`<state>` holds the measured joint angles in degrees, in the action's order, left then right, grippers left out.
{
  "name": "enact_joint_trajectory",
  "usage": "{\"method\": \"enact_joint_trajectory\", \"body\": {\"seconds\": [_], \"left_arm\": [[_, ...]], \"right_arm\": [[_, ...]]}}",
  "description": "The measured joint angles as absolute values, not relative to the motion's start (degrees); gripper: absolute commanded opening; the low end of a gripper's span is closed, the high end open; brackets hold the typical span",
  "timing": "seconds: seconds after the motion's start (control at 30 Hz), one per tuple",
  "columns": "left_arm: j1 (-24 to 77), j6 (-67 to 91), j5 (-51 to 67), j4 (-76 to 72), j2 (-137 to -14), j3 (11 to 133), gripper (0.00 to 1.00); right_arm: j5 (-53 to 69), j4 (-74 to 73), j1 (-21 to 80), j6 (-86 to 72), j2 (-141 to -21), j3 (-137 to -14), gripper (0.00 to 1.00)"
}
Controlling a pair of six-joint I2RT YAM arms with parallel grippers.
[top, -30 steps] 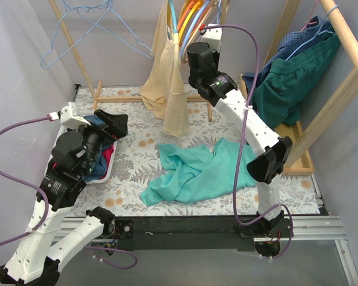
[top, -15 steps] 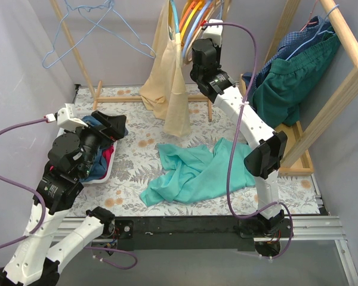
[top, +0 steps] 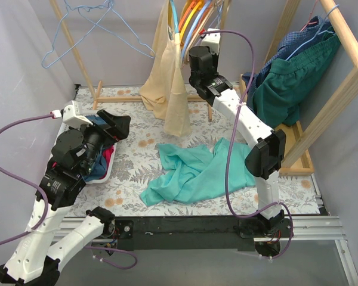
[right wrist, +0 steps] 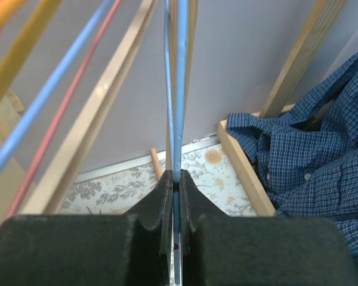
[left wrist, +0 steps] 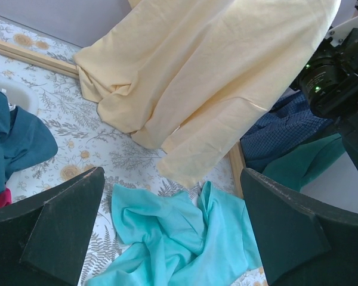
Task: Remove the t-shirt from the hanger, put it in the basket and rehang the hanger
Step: Place the hanger at the clothesline.
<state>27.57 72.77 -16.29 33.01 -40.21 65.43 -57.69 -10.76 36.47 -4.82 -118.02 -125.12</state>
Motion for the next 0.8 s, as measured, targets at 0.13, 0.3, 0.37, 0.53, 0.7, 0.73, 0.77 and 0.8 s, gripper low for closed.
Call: {"method": "enact_joint_trajectory", "body": {"seconds": [0.13,0.3,0.37,0.53,0.7,0.73,0.77,0.8], "left_arm": [[27.57,72.38,-15.59,33.01,-40.18,65.43,0.98],[27.55,71.75,-14.94,33.01,-40.12,65.43,0.98],[27.57,71.29,-14.48,32.99,-40.16,65.43,0.98],[27.55,68.88,-11.99,32.84,-41.95,67.13,0.98],[27.55,65.3,-8.05,31.62,-46.7,72.05,0.98],[27.55,64.49,-6.96,31.2,-48.14,73.45,0.98],[27.57,63.66,-6.02,30.87,-49.5,75.02,0.98],[27.57,62.94,-5.13,30.61,-50.74,76.47,0.98]], "right_arm": [[-56.93,-12.8,36.47,-7.29,-117.8,-123.94,0.01],[-56.25,-14.11,36.93,-8.93,-116.71,-122.37,0.01],[-56.14,-14.35,37.3,-8.91,-114.85,-120.07,0.01],[-55.99,-14.2,40.84,-8.34,-106.74,-111.55,0.01],[-56.03,-13.54,45.52,-7.77,-98.04,-104.05,0.01],[-55.94,-13.56,46.44,-7.75,-96.49,-102.87,0.01],[-55.9,-13.5,47.44,-7.73,-94.87,-101.36,0.01],[-55.88,-13.67,48.14,-7.73,-93.65,-100.31,0.01]]}}
